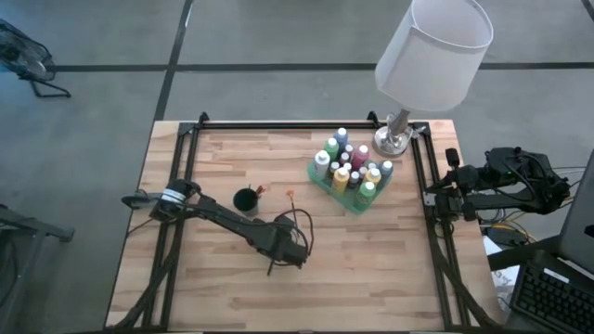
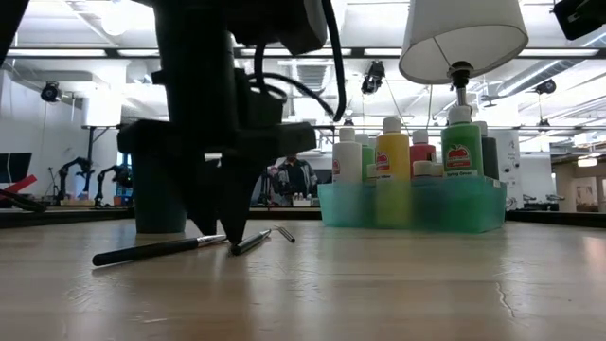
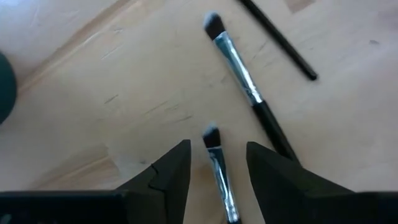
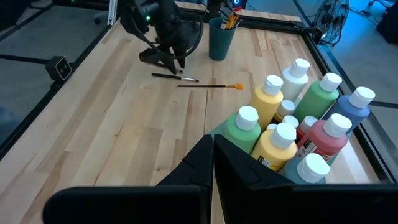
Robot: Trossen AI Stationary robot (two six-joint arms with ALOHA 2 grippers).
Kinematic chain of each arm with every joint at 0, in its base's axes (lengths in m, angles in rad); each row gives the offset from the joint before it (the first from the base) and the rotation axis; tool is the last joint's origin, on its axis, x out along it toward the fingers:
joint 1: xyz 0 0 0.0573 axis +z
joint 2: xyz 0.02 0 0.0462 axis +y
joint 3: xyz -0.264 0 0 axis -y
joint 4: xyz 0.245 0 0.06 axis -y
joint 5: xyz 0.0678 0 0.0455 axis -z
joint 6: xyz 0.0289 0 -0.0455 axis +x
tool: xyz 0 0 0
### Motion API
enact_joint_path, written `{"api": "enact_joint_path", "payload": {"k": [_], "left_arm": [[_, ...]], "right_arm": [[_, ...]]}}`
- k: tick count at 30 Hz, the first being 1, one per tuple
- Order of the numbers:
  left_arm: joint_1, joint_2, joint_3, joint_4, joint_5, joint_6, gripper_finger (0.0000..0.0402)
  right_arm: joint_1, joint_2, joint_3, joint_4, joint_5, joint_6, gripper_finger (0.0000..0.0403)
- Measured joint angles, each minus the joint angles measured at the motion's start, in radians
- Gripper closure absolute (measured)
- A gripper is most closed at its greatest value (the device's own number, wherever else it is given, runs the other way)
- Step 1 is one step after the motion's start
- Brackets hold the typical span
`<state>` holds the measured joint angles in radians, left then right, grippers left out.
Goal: Pick & Place Paint Supplies
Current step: Put the silver paint brush into the green cup
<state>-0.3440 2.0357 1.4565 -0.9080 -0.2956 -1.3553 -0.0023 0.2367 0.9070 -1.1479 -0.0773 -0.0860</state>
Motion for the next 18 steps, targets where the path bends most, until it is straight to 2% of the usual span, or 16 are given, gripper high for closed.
{"api": "enact_joint_path", "payload": {"k": [18], "left_arm": [[0.01, -0.004, -0.053, 0.067, -0.032, -0.098, 0.0244]], "right_arm": [[0.0, 0.0, 0.0, 0.0, 0.0, 0.0, 0.0394]]}}
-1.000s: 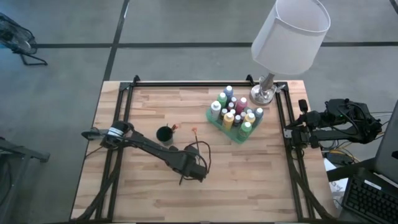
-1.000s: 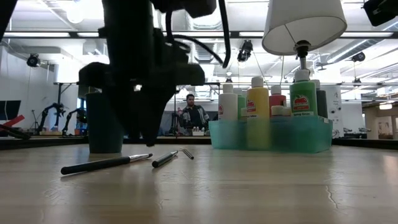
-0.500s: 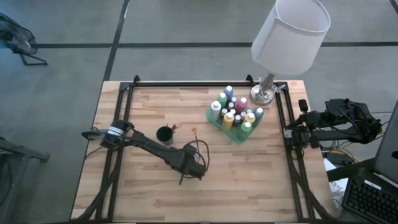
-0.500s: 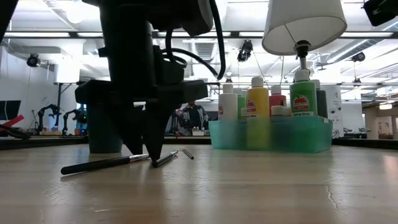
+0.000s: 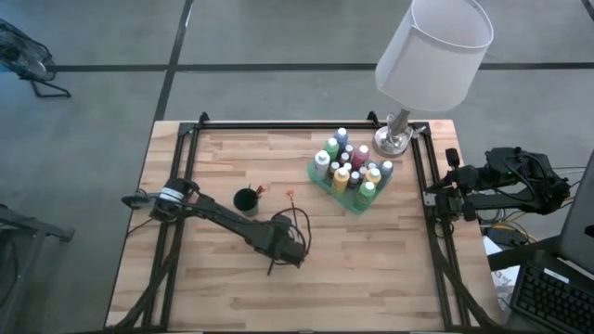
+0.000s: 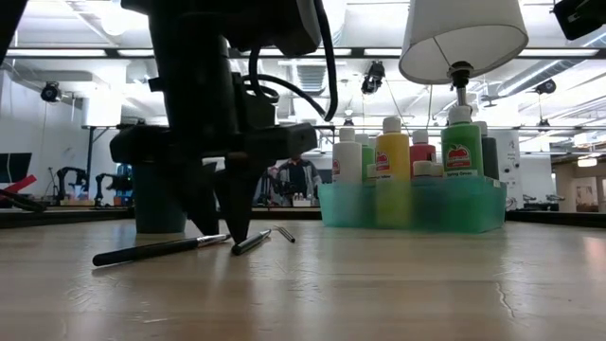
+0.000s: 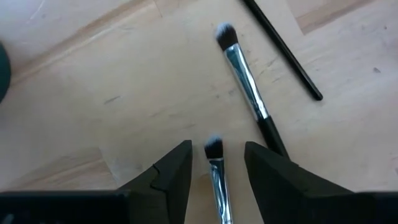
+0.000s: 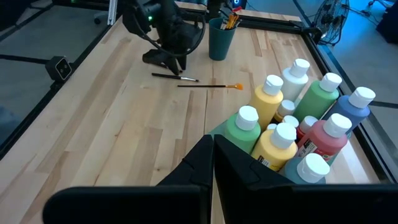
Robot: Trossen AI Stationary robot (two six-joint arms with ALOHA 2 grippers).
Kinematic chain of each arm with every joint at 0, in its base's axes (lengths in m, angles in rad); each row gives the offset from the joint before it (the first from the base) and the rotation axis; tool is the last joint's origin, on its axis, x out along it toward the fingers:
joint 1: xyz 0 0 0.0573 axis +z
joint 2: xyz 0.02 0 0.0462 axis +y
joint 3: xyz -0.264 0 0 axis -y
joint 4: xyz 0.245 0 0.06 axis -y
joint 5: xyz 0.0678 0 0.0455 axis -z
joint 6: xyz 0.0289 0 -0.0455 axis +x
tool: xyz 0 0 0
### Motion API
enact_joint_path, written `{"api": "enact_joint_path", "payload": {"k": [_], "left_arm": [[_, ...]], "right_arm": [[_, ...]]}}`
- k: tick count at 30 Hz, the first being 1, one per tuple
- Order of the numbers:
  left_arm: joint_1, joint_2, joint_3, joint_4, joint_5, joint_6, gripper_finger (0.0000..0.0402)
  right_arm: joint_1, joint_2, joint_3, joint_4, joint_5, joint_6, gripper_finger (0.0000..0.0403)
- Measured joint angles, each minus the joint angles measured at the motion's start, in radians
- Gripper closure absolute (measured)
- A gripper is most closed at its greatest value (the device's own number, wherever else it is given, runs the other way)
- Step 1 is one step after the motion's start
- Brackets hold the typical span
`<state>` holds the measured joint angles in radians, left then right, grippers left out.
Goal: Pick & Place Paint Supplies
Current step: Put the silver paint brush into the green cup
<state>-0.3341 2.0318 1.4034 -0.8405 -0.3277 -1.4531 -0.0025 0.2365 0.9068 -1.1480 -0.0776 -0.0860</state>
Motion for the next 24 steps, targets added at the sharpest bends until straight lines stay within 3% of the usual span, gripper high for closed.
{"api": "enact_joint_path", "payload": {"k": [24], "left_arm": [[0.004, 0.003, -0.002, 0.001, 0.005, 0.008, 0.0376]], "right_arm": [[0.0, 0.0, 0.0, 0.0, 0.0, 0.0, 0.0394]]}}
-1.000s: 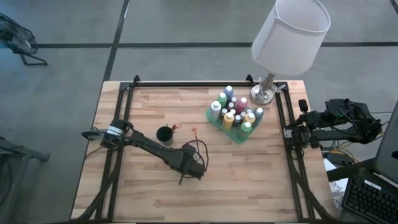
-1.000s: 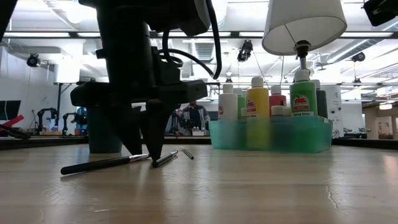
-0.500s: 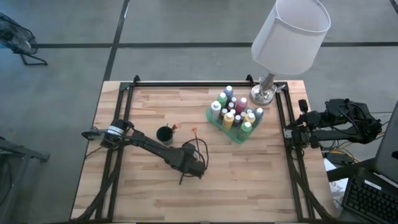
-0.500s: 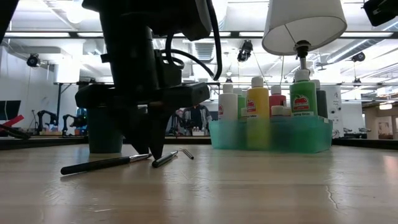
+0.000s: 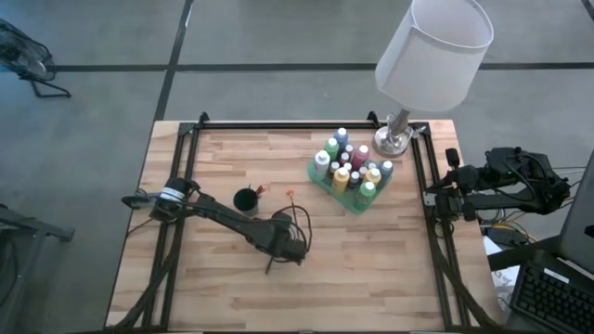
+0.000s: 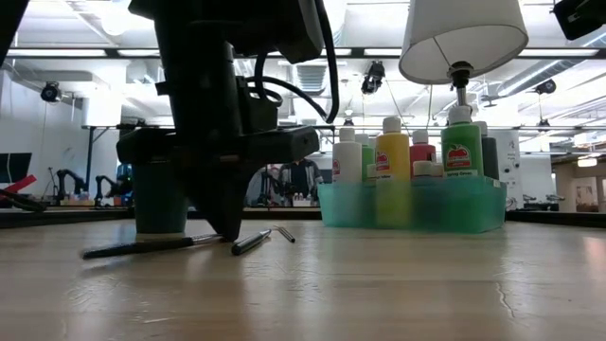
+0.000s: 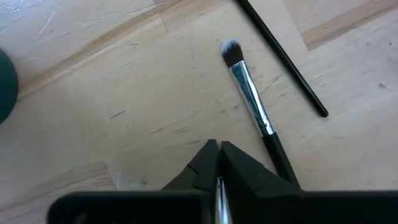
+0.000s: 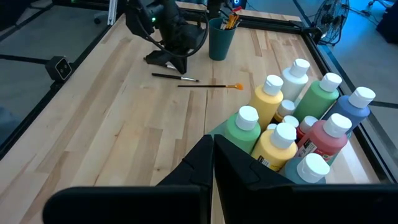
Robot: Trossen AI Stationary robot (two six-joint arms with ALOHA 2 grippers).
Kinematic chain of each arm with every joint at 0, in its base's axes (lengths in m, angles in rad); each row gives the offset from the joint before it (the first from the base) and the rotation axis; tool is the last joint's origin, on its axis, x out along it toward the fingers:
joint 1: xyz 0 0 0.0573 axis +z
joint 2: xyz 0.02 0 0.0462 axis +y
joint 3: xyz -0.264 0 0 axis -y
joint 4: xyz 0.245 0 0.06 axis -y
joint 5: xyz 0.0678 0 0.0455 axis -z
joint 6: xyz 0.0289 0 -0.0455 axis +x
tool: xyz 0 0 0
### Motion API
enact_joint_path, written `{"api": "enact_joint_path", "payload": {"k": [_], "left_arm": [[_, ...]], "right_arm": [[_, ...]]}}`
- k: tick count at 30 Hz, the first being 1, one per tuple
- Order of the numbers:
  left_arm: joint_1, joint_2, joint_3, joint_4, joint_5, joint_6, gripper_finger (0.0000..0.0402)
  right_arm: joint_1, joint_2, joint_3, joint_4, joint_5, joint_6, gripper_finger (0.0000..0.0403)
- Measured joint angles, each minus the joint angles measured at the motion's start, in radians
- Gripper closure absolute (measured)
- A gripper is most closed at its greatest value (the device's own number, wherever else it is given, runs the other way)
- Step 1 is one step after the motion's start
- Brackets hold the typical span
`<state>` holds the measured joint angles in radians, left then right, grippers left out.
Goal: Pick & Place Paint Supplies
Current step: Put the silver paint brush into the green cup
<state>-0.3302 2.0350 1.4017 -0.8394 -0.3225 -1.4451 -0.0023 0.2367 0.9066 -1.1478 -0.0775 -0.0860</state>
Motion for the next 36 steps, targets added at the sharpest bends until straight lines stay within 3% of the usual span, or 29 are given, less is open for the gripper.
{"api": "enact_joint_path", "payload": {"k": [3, 17, 28, 36], "left_arm": [[0.0, 0.0, 0.0, 0.0, 0.005, 0.009, 0.0395], [-0.003, -0.039, 0.028, 0.011, 0.023, 0.087, 0.04], [-0.01, -0.131, 0.06, 0.043, -0.134, 0.222, 0.0401], [-0.014, -0.274, 0.057, 0.091, -0.37, 0.408, 0.0401]], "right_arm": [[0.0, 0.0, 0.0, 0.0, 0.0, 0.0, 0.0394], [0.0, 0.0, 0.0, 0.0, 0.0, 0.0, 0.0394], [0.0, 0.0, 0.0, 0.0, 0.0, 0.0, 0.0394], [0.0, 0.0, 0.0, 0.0, 0.0, 0.0, 0.0394]]}}
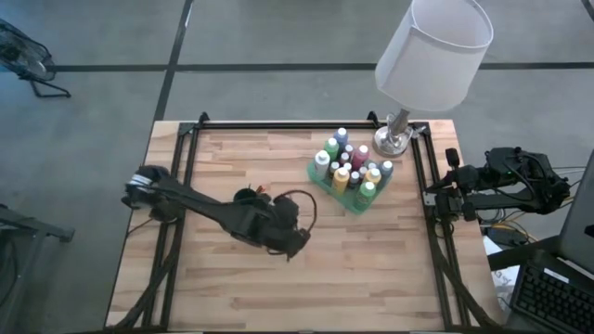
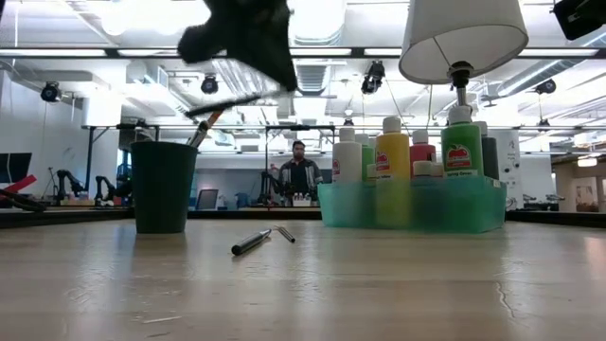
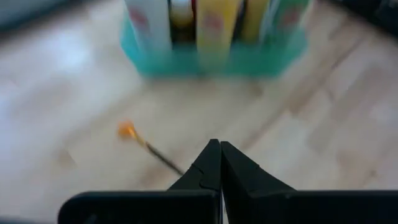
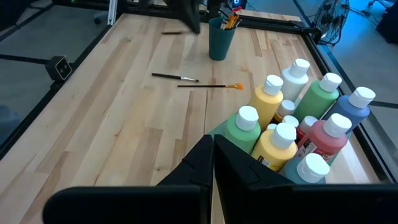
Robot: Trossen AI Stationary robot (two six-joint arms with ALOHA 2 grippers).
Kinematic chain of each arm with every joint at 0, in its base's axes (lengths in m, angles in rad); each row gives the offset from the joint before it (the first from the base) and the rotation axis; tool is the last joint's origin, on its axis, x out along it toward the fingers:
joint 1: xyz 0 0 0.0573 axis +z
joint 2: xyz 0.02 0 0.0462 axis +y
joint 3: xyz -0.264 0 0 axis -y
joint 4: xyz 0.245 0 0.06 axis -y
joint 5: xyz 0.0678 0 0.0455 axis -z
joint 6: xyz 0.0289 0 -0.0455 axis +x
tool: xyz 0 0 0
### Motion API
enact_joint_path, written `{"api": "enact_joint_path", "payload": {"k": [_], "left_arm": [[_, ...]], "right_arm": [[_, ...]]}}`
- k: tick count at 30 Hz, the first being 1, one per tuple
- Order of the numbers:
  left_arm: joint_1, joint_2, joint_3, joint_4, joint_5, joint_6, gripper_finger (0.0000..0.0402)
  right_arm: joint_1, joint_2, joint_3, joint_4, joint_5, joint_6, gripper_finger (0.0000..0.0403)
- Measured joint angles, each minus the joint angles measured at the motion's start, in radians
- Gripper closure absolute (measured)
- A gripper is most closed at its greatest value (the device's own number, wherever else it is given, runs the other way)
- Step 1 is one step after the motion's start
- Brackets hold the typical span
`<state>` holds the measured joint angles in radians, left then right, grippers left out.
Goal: Pick & Place Paint Supplies
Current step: Put the silver paint brush into the green cup
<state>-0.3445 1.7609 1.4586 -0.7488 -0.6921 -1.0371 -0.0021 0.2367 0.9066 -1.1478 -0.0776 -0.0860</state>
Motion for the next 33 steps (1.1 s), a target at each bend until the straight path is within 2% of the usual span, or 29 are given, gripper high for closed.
{"api": "enact_joint_path", "payload": {"k": [9, 15, 19, 23, 26, 28, 30, 33], "left_arm": [[-0.001, -0.176, -0.047, 0.097, -0.346, 0.233, 0.0401], [-0.002, -0.311, -0.183, 0.215, -0.476, 0.307, 0.0401], [-0.002, -0.439, -0.365, 0.39, -0.486, 0.394, 0.0401], [-0.016, -0.584, -0.575, 0.803, -0.46, 0.691, 0.0401], [-0.014, -0.68, -0.734, 1.147, -0.328, 0.943, 0.0401], [-0.012, -0.74, -0.833, 1.325, -0.229, 1.05, 0.0401], [-0.012, -0.799, -0.926, 1.424, -0.173, 1.12, 0.0401], [-0.013, -0.886, -1.047, 1.514, -0.151, 1.146, 0.0401]], "right_arm": [[0.0, 0.0, 0.0, 0.0, 0.0, 0.0, 0.0394], [0.0, 0.0, 0.0, 0.0, 0.0, 0.0, 0.0394], [0.0, 0.0, 0.0, 0.0, 0.0, 0.0, 0.0394], [0.0, 0.0, 0.0, 0.0, 0.0, 0.0, 0.0394], [0.0, 0.0, 0.0, 0.0, 0.0, 0.0, 0.0394], [0.0, 0.0, 0.0, 0.0, 0.0, 0.0, 0.0394], [0.0, 0.0, 0.0, 0.0, 0.0, 0.0, 0.0394], [0.0, 0.0, 0.0, 0.0, 0.0, 0.0, 0.0394]]}}
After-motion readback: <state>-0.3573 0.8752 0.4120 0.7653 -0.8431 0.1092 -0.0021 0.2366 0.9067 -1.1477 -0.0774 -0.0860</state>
